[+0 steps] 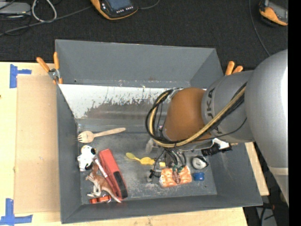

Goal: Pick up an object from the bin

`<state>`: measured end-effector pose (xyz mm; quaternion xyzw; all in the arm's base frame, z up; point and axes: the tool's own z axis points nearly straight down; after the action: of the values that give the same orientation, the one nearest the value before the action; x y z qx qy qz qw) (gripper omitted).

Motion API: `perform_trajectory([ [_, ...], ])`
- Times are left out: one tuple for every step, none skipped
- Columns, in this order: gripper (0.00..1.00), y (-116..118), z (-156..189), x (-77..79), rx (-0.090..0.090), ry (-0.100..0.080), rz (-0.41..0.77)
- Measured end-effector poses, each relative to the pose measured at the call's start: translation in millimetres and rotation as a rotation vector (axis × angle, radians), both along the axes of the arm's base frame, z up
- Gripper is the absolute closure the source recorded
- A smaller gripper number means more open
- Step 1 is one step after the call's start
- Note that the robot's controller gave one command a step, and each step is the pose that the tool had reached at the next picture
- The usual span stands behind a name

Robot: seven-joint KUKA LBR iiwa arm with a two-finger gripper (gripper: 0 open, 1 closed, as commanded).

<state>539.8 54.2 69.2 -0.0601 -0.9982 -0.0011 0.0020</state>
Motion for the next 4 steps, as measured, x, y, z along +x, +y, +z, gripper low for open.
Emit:
perform_trajectory([
  [0.00, -50.6, 0.0, -9.0, 0.002, 0.003, 0.000],
  [0.00, -61.6, 0.1, 19.4, 0.000, 0.000, 0.038],
  [0.00, -77.0, 0.0, -6.1, 0.002, 0.005, -0.043],
  [0.00, -88.2, 0.1, -19.6, 0.001, 0.004, -0.026],
])
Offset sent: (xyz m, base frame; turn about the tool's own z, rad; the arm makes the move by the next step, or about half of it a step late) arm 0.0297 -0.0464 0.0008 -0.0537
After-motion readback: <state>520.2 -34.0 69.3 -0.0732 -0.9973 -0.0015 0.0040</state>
